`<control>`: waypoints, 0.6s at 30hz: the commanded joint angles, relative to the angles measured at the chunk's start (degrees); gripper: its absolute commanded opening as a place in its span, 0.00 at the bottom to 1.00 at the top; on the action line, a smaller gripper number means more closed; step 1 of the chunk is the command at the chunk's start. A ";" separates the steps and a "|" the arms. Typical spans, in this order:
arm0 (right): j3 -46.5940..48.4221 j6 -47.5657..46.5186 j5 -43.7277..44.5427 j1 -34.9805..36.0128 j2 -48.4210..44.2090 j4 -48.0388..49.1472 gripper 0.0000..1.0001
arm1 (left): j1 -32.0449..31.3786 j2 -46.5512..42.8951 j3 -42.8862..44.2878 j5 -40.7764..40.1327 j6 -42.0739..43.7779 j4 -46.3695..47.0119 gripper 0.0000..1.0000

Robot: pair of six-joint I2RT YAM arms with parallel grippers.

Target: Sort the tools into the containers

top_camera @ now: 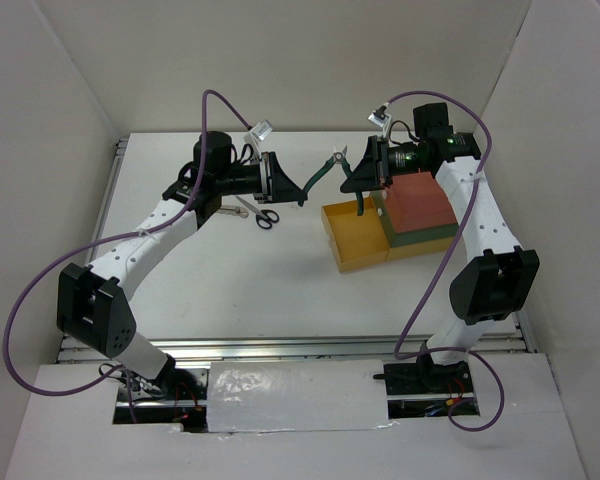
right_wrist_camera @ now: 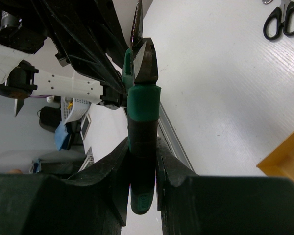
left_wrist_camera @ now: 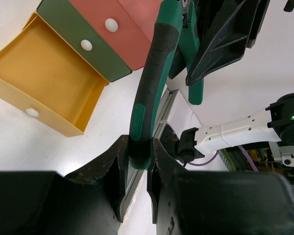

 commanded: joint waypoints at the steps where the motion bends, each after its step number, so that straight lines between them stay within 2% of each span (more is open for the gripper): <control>1: 0.89 -0.07 -1.14 0.26 -0.45 -0.22 0.14 | -0.18 -0.44 2.37 0.97 -0.54 2.34 0.18; 2: 0.98 0.11 -0.78 0.27 -0.45 -0.04 0.21 | -0.27 -0.44 2.46 1.06 -0.54 2.24 0.15; 3: 0.98 0.37 -0.43 0.27 -0.53 -0.04 0.30 | -0.44 -0.44 2.64 0.88 -0.63 2.07 0.08; 4: 1.07 0.81 0.53 0.18 -0.62 0.13 0.43 | -0.45 -0.62 2.55 0.88 -0.89 1.81 0.05; 7: 1.33 1.60 3.42 0.27 -1.32 0.57 0.66 | -0.53 -0.88 2.46 0.62 -1.60 1.72 0.00; 12: 2.91 3.01 9.23 -0.52 -2.20 0.75 0.82 | -0.27 -1.59 1.85 -0.35 -1.42 -2.32 0.00; 13: 3.09 3.53 10.20 -0.96 -2.21 1.01 0.83 | -0.18 -1.59 1.76 -0.52 -0.99 -2.85 0.00; 14: 3.78 4.06 12.03 -2.01 -2.38 1.19 0.89 | 0.17 -1.76 1.59 -0.96 -0.98 -3.64 0.00; 18: 5.98 4.59 16.26 -4.47 -3.17 1.54 0.94 | 1.66 -1.50 1.24 -1.41 -0.63 -6.28 0.00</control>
